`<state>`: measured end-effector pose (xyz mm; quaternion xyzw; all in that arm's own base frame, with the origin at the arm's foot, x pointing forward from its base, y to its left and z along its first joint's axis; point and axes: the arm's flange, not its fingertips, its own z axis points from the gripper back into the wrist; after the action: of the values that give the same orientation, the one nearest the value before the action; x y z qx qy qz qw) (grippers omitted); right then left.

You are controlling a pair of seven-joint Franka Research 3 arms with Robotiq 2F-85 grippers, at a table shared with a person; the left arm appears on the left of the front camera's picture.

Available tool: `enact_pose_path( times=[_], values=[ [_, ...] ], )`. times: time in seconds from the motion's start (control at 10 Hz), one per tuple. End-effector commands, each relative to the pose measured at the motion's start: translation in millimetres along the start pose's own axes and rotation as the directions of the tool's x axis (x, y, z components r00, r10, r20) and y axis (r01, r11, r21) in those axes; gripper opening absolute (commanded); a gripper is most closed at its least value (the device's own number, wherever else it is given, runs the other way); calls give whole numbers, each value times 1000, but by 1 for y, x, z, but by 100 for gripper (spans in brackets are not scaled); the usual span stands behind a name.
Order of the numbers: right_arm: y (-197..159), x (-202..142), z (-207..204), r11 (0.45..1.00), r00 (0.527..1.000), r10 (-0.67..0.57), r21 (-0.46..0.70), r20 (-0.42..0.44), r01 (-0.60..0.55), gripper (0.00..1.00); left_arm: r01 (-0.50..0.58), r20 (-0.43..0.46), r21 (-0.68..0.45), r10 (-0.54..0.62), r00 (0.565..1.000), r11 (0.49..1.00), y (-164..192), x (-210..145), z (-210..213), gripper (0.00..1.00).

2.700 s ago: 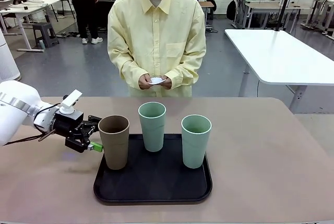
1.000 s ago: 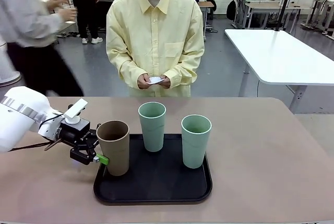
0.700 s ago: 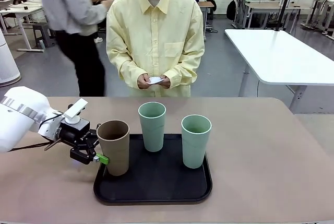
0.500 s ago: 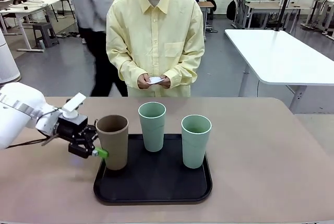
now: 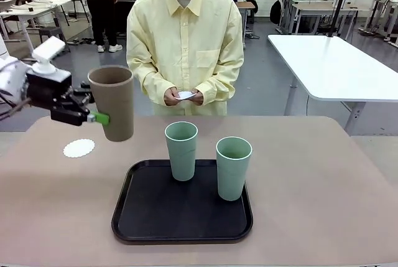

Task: Place coasters on the table and set cups on them.
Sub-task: Pick up one Reusable plastic cup and place it on a coaster set by the human.

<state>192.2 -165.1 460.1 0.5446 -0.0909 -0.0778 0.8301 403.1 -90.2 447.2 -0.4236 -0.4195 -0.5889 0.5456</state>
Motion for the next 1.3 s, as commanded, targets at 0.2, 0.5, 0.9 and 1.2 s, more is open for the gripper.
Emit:
enact_pose_path(
  times=[0.2, 0.5, 0.9, 1.2],
  values=[
    [-1, 2, 1, 1000, 1000, 17, 15, 4, -17, 100, -86, -4, 43, 86, 996, 995, -9, 7, -2, 63],
    [-1, 2, 1, 1000, 1000, 17, 15, 4, -17, 100, -20, -7, 15, 20, 1000, 1000, -5, 16, 4, 63],
    [-1, 2, 1, 1000, 1000, 17, 15, 4, -17, 100, -76, 28, 154, 73, 997, 985, 49, -22, 96, 84],
    [-1, 2, 1, 1000, 1000, 17, 15, 4, -17, 100, -103, 49, 294, 93, 994, 950, 70, -43, 162, 84]
  ],
)
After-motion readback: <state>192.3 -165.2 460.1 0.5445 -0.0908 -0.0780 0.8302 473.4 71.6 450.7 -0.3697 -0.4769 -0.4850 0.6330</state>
